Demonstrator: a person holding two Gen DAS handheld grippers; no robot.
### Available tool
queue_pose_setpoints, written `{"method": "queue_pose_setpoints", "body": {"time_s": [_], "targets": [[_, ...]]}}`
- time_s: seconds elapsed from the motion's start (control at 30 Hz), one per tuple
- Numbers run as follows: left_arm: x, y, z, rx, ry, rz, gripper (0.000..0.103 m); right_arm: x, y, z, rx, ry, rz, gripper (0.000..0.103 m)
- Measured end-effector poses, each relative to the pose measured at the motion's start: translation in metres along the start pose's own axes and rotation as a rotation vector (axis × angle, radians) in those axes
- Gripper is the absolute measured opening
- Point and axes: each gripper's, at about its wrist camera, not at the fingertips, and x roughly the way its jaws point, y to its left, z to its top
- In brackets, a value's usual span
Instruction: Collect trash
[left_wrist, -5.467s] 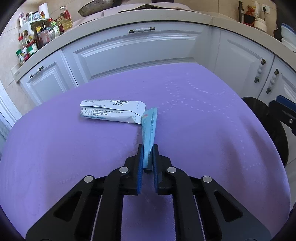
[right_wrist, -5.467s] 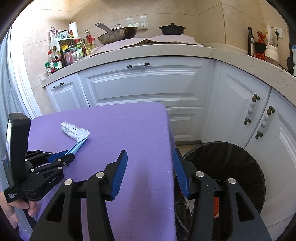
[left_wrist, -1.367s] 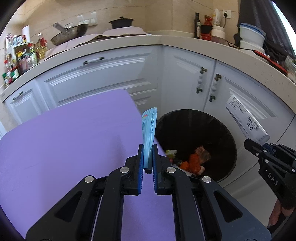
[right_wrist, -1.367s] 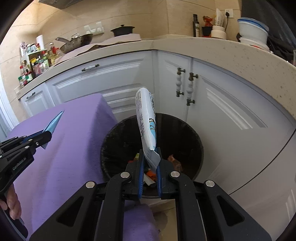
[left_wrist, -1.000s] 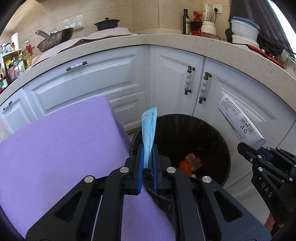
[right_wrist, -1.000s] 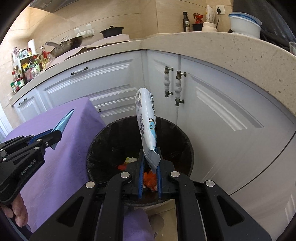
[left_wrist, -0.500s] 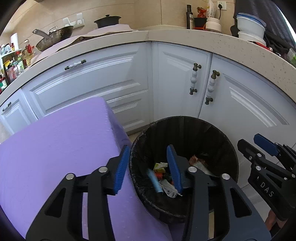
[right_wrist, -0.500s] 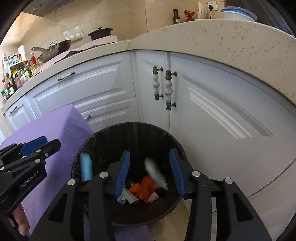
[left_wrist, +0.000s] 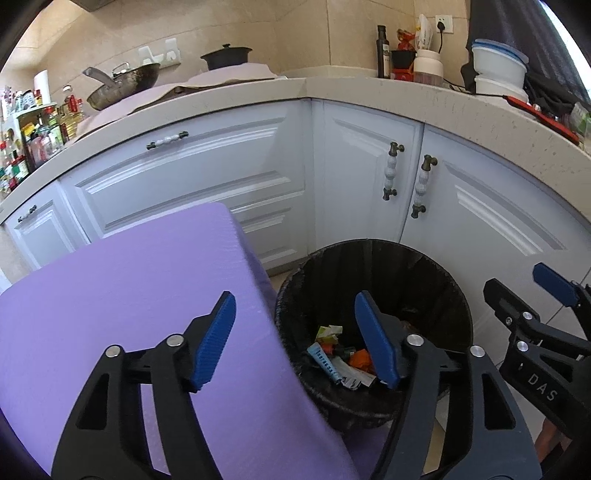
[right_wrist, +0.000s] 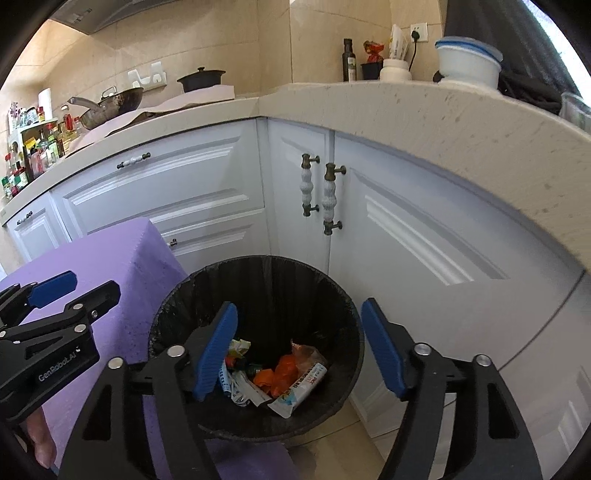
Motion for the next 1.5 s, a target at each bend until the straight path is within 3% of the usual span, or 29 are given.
{"method": "queue_pose_setpoints", "body": {"time_s": [0.23, 0.63, 1.17, 1.5], "targets": [[-0.032, 0.019, -0.008, -0.030, -0.030, 0.029, 0.078, -0.025, 0.007, 0.000, -0.018, -0.046, -0.017, 0.081], [-0.084, 0.035, -0.026, -0.056, -0.093, 0.071, 0.089, -0.067, 0.016, -0.006, -0.029, -0.103, -0.030, 0.083], [-0.136, 0.045, -0.044, -0.076, -0.147, 0.071, 0.092, -0.125, 0.022, -0.014, -0.035, -0.185, -0.045, 0.084], [-0.146, 0.047, -0.046, -0.080, -0.168, 0.067, 0.092, -0.140, 0.025, -0.015, -0.040, -0.215, -0.051, 0.084]]}}
